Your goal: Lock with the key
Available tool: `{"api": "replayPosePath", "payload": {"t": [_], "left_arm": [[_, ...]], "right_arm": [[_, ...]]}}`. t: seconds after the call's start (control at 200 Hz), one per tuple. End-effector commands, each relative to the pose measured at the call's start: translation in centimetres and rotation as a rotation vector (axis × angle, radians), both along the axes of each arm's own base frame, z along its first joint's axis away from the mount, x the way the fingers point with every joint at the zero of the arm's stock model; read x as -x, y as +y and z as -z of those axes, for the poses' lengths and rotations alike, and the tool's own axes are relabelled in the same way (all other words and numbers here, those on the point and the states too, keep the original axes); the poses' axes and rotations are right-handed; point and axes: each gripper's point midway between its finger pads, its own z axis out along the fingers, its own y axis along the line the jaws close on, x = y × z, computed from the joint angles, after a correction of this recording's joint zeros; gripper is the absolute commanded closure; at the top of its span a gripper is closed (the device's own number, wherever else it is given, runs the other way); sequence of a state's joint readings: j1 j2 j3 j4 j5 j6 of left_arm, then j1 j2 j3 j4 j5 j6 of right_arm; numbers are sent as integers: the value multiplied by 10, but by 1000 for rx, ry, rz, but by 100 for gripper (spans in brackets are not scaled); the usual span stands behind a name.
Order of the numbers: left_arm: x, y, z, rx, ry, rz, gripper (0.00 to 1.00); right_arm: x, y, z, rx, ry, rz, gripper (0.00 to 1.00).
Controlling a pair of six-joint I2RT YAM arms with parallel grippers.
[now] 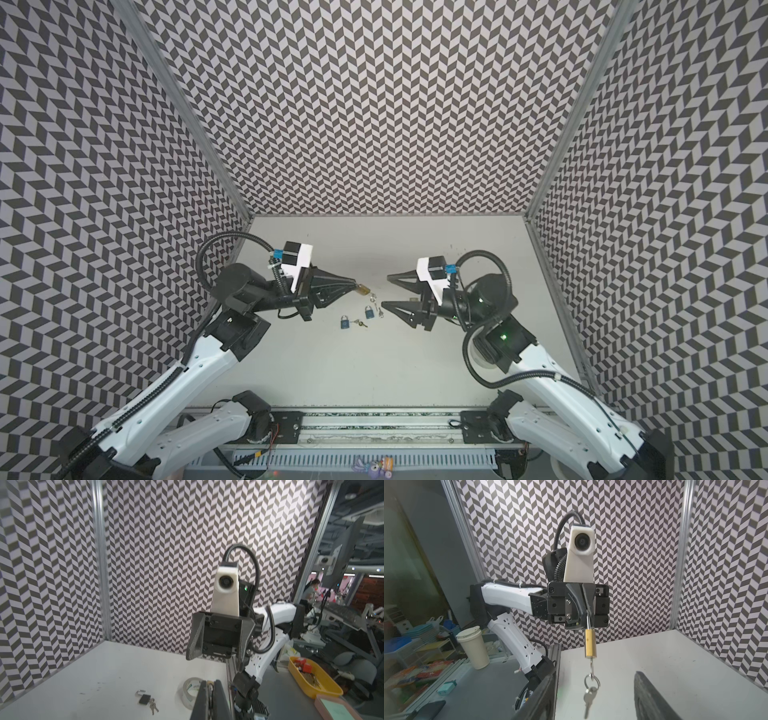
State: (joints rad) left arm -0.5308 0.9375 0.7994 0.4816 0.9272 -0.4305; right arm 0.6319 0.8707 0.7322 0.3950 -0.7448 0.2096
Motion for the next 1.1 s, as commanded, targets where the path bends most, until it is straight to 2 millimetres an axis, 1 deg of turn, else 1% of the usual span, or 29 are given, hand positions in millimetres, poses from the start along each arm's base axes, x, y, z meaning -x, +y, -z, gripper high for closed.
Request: {"api": "replayPosePath", "payload": {"t": [0.0, 0.085, 0.195, 0.29, 0.496, 0.566, 0.601, 0.616, 0.691, 0.806, 0.891, 0.956, 1.096], "left_arm": [[8, 20, -45, 242, 27, -27, 100], [8, 27, -50, 333, 72, -32, 100], [12, 29, -56, 394, 88, -8, 100], [14, 29, -59, 416, 91, 2, 100], [15, 24, -59, 415, 98, 16, 100], [15, 23, -59, 414, 95, 19, 100], [15, 22, -59, 415, 96, 20, 100], [15, 21, -59, 414, 97, 21, 100], [14, 20, -59, 415, 96, 22, 100], [13, 17, -59, 413, 95, 31, 100], [15, 16, -60, 413, 95, 40, 100], [16, 15, -60, 414, 94, 43, 100], [15, 14, -59, 413, 96, 43, 100]], "right_arm": [[14, -20, -57, -245, -107, 17, 41], [17, -15, -63, -247, -127, 0, 42], [12, -7, -67, -269, -121, -4, 45], [9, -4, -69, -299, -114, -16, 45], [5, 16, -67, -262, -100, -74, 45], [7, 19, -69, -268, -100, -80, 40], [8, 21, -70, -272, -98, -84, 32], [8, 22, -70, -273, -98, -87, 31], [10, 29, -73, -277, -96, -83, 31], [4, 34, -76, -286, -81, -28, 37], [-1, 36, -74, -289, -66, -8, 42], [1, 39, -74, -289, -62, -24, 46], [4, 47, -70, -273, -52, -57, 59]]}}
